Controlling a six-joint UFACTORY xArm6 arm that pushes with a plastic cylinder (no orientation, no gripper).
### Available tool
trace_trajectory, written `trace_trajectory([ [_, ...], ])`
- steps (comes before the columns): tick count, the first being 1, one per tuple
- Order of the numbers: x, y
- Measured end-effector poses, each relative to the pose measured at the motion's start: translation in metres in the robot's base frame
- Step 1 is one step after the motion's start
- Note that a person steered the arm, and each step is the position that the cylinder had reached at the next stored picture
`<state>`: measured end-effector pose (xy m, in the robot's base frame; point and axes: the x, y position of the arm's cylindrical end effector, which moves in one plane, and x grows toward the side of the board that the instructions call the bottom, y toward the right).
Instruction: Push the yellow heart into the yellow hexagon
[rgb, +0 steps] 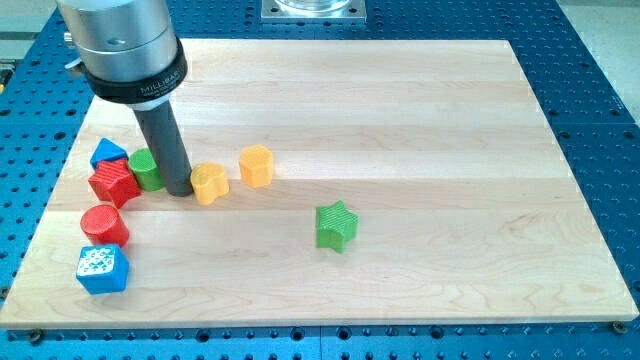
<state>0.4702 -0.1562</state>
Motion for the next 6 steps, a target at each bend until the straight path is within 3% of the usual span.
trace_trajectory([
  [2, 0.008, 0.003],
  [4, 0.05, 0.012],
  [6, 0.03, 0.024],
])
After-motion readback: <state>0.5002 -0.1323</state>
